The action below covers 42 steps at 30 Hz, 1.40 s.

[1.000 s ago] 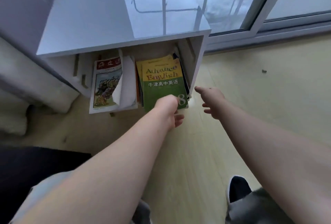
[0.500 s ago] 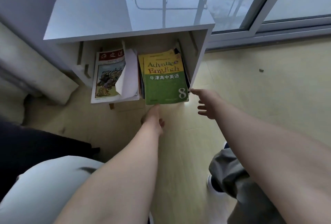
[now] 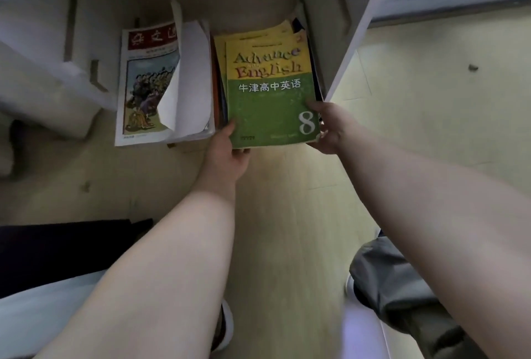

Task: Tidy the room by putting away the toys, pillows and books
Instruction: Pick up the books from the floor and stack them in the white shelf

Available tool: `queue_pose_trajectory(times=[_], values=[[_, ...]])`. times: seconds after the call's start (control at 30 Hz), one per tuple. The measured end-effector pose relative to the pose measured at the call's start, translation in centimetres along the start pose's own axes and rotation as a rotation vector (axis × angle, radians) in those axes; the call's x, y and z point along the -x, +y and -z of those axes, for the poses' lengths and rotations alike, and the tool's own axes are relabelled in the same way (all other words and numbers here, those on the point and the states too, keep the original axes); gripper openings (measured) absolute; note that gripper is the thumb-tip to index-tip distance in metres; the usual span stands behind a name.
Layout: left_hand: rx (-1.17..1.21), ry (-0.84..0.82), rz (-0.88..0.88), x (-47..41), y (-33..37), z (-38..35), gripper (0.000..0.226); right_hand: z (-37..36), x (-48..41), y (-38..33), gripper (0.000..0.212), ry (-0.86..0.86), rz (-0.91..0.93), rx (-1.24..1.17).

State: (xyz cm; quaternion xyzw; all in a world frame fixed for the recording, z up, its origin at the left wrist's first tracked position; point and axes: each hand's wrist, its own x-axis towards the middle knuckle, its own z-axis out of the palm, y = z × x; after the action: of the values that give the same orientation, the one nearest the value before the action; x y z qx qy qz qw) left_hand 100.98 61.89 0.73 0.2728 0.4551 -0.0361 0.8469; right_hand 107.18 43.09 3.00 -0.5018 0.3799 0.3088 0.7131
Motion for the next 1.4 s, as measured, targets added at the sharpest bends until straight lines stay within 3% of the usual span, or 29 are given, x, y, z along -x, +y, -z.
queue_pose_trajectory(times=[0.23, 0.6, 0.77, 0.9, 1.03, 1.17, 1.3, 1.4], values=[[0.015, -0.087, 0.04, -2.8, -0.3, -0.7, 0.011, -0.6, -2.4, 0.2, 0.04, -0.047, -0.01, 0.013], [-0.096, -0.02, 0.095, -0.7, -0.8, 2.1, 0.019, 2.2, -1.2, 1.5, 0.04, -0.061, 0.038, 0.19], [-0.388, -0.051, 0.257, 2.3, -1.6, 7.3, 0.034, 6.7, 0.9, 4.1, 0.059, -0.205, -0.081, 0.494], [-0.634, -0.142, 0.353, 2.1, -1.4, 9.5, 0.057, 8.0, 1.1, 5.0, 0.053, -0.33, -0.113, 0.665], [-0.808, -0.171, 0.295, 1.1, -1.9, 8.3, 0.048, 7.3, 0.1, 5.8, 0.041, -0.297, -0.049, 0.537], [-0.84, -0.137, 0.214, -1.7, -2.0, 6.7, 0.077, 6.8, -2.2, 5.5, 0.042, -0.287, 0.024, 0.513], [-0.84, -0.115, 0.143, -3.8, -2.3, 5.5, 0.043, 6.4, -4.7, 5.3, 0.042, -0.263, 0.087, 0.508], [-0.827, -0.107, 0.091, -4.3, -3.4, 5.8, 0.05, 6.8, -5.6, 5.8, 0.045, -0.278, 0.144, 0.575]])
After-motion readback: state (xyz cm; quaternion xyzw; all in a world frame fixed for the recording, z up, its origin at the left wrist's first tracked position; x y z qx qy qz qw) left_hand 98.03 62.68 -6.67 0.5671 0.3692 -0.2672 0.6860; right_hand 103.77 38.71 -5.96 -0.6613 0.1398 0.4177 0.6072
